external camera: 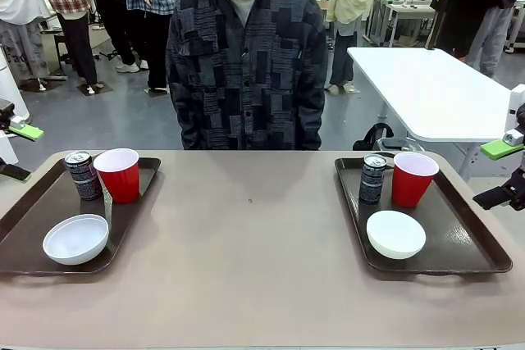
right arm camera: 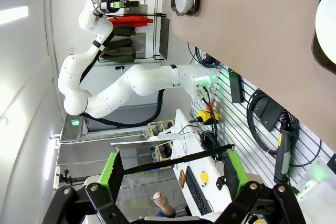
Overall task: Prepare tableware on both trays.
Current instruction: Pick up a Picnic Bowl from the table and place it on a Handle tray.
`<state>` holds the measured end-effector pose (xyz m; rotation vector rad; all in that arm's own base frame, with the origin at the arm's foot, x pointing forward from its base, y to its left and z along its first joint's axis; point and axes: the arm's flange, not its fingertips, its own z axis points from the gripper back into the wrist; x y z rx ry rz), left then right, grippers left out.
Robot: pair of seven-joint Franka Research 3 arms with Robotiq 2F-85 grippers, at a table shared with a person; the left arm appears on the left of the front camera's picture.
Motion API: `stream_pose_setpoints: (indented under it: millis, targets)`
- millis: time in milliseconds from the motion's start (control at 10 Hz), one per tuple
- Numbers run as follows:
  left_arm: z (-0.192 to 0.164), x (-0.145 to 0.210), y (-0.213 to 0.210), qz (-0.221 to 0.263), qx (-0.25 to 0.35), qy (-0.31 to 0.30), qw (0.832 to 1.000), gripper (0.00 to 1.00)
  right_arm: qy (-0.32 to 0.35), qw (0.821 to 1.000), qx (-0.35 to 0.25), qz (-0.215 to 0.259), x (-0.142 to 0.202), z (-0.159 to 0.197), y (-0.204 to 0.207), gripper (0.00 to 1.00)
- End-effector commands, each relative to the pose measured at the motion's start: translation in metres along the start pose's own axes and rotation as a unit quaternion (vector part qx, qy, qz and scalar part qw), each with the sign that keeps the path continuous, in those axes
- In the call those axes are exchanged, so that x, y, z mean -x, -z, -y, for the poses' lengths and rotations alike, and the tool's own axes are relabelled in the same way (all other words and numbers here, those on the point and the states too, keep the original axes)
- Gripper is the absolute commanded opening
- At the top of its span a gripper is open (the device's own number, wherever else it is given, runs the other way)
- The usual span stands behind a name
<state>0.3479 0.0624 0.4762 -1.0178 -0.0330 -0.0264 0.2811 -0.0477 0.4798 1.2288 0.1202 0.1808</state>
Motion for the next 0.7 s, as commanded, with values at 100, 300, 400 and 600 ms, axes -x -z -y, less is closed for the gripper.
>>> stream_pose_setpoints:
  millis: [100, 300, 400, 600]
  targets:
    - [0.0000, 0.0000, 0.0000, 0.000, 0.000, 0.000, 1.000, 1.00, -0.005, 1.000, -0.009, -0.001, 0.0002, -0.0017, -0.0009, 1.00]
    - [0.0000, 0.0000, 0.0000, 0.000, 0.000, 0.000, 1.000, 1.00, -0.005, 1.000, -0.009, -0.001, 0.0002, -0.0017, -0.0009, 1.00]
    - [0.0000, 0.0000, 0.0000, 0.000, 0.000, 0.000, 1.000, 1.00, -0.005, 1.000, -0.009, -0.001, 0.0002, -0.0017, -0.0009, 1.00]
    - [0.0000, 0.0000, 0.0000, 0.000, 0.000, 0.000, 1.000, 1.00, -0.005, 1.000, -0.009, -0.001, 0.0002, -0.0017, -0.0009, 1.00]
